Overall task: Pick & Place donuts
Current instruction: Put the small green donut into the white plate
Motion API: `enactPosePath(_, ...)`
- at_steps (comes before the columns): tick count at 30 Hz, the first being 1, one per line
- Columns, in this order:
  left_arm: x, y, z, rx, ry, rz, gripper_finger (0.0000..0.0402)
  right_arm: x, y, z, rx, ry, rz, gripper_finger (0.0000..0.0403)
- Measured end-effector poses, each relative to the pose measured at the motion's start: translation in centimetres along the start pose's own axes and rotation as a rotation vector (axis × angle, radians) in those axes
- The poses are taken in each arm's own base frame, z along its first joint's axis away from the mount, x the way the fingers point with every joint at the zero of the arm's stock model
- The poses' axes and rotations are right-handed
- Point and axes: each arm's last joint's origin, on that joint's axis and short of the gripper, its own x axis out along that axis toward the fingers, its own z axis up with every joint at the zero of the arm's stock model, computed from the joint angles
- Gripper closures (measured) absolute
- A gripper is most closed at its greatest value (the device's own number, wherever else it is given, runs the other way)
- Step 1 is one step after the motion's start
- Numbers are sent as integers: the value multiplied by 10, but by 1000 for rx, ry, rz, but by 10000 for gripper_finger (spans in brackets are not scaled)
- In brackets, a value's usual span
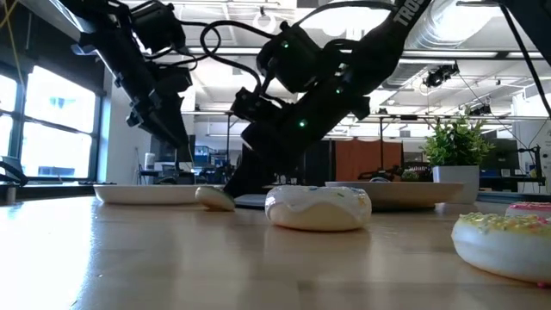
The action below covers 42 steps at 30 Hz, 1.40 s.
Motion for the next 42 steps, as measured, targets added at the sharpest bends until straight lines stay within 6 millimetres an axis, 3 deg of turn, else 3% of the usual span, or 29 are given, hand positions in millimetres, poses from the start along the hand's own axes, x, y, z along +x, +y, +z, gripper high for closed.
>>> enactPosePath(5,0,0,0,-1,-2,0,231,0,1,1,-2,-5,46,395)
enactPosePath(17,0,0,0,-1,-2,0,231,-6,2,9,3,-57,31,395)
enactPosePath(26,-14,1,3,16,-62,-25,231,-14,0,43,-27,-163,-40,401)
enactPosePath(29,-26,2,5,22,-116,-36,231,-16,-10,58,-38,-201,-178,401)
enactPosePath(34,-51,6,8,10,-230,-56,231,-19,-42,81,9,-256,-285,402)
enactPosePath(37,-62,6,10,0,-290,-90,231,-14,-59,80,65,-251,-309,402)
enactPosePath(42,-71,8,8,-4,-320,-108,231,6,-76,58,115,-186,-279,402)
